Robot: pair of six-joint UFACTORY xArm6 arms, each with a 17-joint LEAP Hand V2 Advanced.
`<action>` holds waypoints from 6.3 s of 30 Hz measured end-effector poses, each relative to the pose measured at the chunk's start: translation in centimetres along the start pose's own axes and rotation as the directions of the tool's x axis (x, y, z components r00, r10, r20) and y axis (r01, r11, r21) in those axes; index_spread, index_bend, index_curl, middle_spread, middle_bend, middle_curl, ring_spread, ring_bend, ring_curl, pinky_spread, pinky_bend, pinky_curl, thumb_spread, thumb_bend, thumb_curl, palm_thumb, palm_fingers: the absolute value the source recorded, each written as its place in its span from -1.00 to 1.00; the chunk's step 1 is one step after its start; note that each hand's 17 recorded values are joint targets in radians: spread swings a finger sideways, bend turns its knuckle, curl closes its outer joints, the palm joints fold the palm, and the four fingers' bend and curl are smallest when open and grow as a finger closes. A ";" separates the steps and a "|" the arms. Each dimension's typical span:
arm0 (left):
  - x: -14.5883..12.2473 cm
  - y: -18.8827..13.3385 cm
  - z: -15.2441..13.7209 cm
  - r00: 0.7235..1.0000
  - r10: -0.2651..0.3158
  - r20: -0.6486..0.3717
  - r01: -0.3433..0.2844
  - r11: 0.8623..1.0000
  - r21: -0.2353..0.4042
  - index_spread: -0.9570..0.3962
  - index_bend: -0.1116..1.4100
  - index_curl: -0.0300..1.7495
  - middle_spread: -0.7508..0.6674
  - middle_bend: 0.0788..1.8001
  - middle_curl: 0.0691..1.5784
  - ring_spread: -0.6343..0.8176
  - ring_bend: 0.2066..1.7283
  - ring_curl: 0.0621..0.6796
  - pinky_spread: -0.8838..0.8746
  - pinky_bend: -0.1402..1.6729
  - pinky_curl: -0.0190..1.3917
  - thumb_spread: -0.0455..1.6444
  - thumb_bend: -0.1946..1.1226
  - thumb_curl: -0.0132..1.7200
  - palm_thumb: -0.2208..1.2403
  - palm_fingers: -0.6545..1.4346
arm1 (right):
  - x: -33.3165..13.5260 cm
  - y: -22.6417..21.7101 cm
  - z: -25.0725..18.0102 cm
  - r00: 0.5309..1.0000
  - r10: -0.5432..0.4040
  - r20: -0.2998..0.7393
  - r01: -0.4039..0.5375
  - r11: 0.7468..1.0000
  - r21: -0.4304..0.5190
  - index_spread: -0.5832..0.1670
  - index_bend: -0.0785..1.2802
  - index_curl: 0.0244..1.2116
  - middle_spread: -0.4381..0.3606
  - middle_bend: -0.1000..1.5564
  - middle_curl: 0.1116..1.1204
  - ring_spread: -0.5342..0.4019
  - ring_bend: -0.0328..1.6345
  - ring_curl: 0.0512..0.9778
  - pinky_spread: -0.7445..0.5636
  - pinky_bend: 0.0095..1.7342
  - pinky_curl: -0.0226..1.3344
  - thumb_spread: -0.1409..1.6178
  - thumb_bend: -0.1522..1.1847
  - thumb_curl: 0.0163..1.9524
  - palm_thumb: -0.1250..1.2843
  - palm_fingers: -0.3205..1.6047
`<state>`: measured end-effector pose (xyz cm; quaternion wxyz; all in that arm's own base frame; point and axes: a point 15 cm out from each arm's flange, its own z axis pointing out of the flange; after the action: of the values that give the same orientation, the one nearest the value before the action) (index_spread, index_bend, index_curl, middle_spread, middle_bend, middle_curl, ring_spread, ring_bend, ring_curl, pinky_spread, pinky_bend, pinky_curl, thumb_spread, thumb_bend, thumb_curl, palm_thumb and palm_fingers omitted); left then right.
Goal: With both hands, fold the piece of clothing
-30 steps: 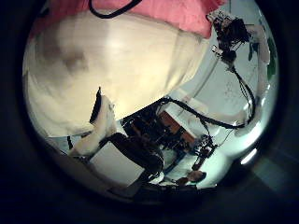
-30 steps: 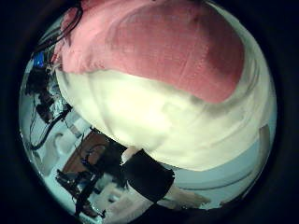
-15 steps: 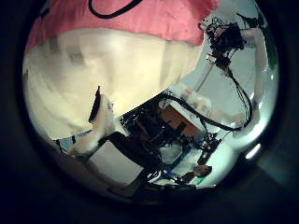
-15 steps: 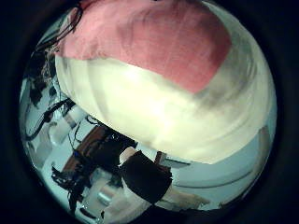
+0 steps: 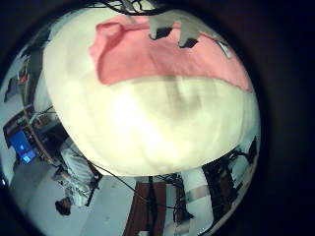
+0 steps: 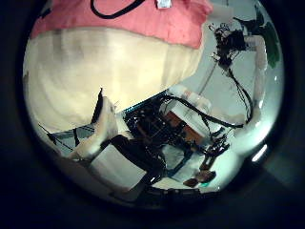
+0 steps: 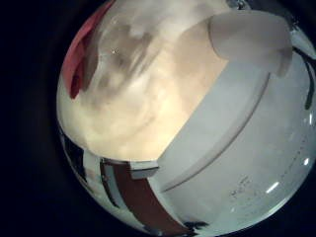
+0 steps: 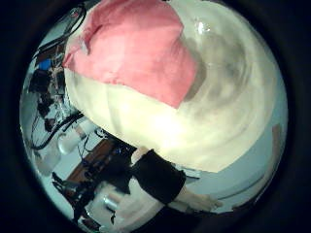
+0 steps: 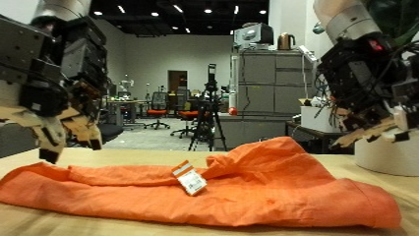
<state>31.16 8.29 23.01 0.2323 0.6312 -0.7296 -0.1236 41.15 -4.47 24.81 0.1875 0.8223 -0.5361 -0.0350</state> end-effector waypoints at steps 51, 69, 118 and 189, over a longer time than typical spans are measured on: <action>0.8 -3.3 -0.2 1.000 0.028 -0.014 -0.026 0.995 0.101 0.66 -0.65 -0.68 0.56 -0.89 -0.78 0.62 -0.72 -0.45 0.56 -0.51 -0.52 0.44 -0.73 -0.52 0.17 -0.43 | -6.9 -1.0 6.6 0.990 -0.086 0.110 0.085 0.996 0.016 -0.46 -0.64 -0.57 0.05 -0.66 -0.61 0.48 -0.66 -0.54 0.54 -0.64 -0.48 0.47 -0.79 -0.68 -0.10 -0.61; 1.5 -4.3 -0.1 0.999 0.040 -0.006 -0.039 0.995 0.091 0.66 -0.65 -0.68 0.55 -0.89 -0.78 0.62 -0.72 -0.46 0.56 -0.51 -0.52 0.44 -0.73 -0.52 0.16 -0.43 | -7.9 -3.2 7.4 0.987 -0.137 0.084 0.136 0.991 0.011 -0.44 -0.64 -0.55 0.09 -0.66 -0.64 0.50 -0.68 -0.54 0.53 -0.62 -0.47 0.48 -0.81 -0.66 -0.09 -0.66; -1.2 -7.9 3.1 0.999 0.006 -0.036 -0.006 1.000 0.016 0.66 -0.65 -0.68 0.53 -0.89 -0.78 0.62 -0.74 -0.45 0.56 -0.52 -0.52 0.48 -0.73 -0.54 0.10 -0.43 | -2.7 -4.6 3.4 0.997 -0.070 -0.028 0.074 0.978 0.198 -0.37 0.22 0.07 -0.38 0.29 0.00 -0.47 0.28 0.03 -0.78 -0.04 -0.26 0.31 -0.79 -0.58 0.49 0.72; -7.9 2.3 1.4 0.937 -0.105 -0.335 0.214 0.927 0.309 0.64 -0.65 -0.66 0.46 -0.88 -0.74 0.58 -0.73 -0.45 0.56 -0.53 -0.52 0.50 -0.73 -0.55 0.10 -0.40 | -35.8 -19.7 -25.8 0.772 -0.443 -0.456 0.635 0.494 0.594 -0.27 0.41 0.16 -0.35 0.48 -0.08 -0.43 0.46 -0.05 -0.83 0.07 -0.26 0.34 -0.81 -0.64 0.34 0.61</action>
<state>29.24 16.32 21.49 0.2209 0.7312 -0.6395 0.0871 49.83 41.50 36.78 -0.1075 0.9502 -0.1907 0.2218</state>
